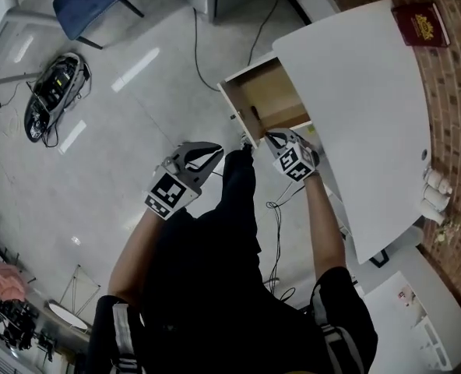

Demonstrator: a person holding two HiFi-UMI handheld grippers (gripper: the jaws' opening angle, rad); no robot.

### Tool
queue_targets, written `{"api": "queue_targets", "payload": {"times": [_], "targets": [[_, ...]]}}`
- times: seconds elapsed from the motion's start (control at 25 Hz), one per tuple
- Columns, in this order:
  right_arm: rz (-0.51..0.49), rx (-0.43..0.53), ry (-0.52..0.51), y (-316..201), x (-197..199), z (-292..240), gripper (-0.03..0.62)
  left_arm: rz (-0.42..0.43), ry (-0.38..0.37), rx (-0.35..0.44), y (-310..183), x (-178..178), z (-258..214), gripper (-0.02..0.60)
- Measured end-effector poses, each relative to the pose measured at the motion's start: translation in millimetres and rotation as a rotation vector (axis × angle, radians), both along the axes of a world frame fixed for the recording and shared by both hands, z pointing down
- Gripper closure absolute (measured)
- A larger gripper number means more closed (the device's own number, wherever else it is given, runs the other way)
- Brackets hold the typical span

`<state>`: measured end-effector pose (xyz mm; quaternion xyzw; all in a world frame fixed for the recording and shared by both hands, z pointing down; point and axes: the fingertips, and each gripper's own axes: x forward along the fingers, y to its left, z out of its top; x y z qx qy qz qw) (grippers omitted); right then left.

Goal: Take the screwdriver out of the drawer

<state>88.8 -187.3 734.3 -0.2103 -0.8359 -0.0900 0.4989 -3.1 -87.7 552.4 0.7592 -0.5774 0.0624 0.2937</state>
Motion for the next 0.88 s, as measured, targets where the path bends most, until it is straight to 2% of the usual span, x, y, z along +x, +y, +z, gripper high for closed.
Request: {"api": "queue_targets", "payload": {"times": [0.12,0.32,0.4,0.6,0.76,0.88], "targets": [[-0.051,0.012,0.038,-10.9,3.3,31.7,0.539,-0.023,0.024,-0.003,-15.0,7.9,14.0,0.557],[-0.165,0.054,0.112,-13.9,-3.6,90.4,0.539,-0.105,0.073,0.019,-24.0,-3.7,39.2,0.557],[-0.217,0.079,0.132,-18.1,-5.8,111.4,0.539,-0.098,0.074,0.022,-27.9,-4.7,50.5,0.557],[-0.391,0.184,0.183,-31.6,-6.4,166.3,0.539,-0.013,0.034,0.021,-37.1,-2.5,79.9,0.557],[-0.430,0.183,0.222,-34.7,-10.6,205.7,0.537,-0.064,0.059,0.029,-40.5,-9.8,100.0,0.557],[-0.496,0.201,0.240,-35.8,-11.7,223.6,0.531,-0.102,0.093,0.025,-38.3,-7.7,113.7,0.557]]}}
